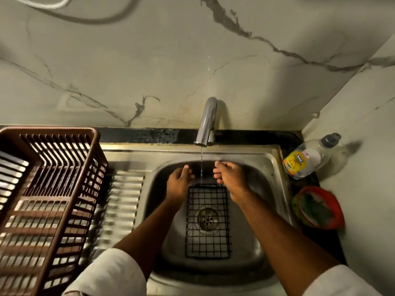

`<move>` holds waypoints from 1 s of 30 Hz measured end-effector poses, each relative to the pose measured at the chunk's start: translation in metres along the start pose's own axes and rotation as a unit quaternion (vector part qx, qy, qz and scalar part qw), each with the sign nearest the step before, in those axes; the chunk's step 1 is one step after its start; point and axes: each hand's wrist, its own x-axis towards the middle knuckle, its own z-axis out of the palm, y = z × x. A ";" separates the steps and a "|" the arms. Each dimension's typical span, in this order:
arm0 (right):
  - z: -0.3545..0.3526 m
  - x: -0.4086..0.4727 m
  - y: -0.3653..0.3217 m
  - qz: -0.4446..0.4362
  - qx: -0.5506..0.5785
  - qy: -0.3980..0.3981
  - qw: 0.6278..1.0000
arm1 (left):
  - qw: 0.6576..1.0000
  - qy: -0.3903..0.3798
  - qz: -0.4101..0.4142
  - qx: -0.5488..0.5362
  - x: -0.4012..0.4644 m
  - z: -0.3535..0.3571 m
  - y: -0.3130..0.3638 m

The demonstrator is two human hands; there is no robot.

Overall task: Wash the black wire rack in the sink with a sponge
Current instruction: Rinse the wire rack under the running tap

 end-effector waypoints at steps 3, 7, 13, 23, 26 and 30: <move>-0.009 -0.006 0.046 0.040 -0.078 0.034 0.996 | 0.997 0.043 -0.061 0.035 -0.016 -0.007 -0.051; -0.018 -0.019 0.106 0.118 -0.217 0.066 0.967 | 0.982 -0.002 -0.165 0.097 -0.028 -0.007 -0.093; -0.015 -0.029 0.142 0.164 -0.189 -0.007 0.968 | 0.971 -0.045 -0.150 0.183 -0.025 0.000 -0.104; -0.005 -0.055 0.095 0.044 -0.251 -0.079 0.964 | 0.992 0.040 -0.077 0.094 -0.031 -0.008 -0.081; -0.007 -0.069 0.073 0.020 -0.259 -0.082 0.962 | 0.993 0.087 -0.050 0.061 -0.036 -0.014 -0.065; -0.006 -0.080 0.035 -0.030 -0.321 0.052 0.945 | 0.992 0.124 0.002 0.030 -0.045 -0.013 -0.042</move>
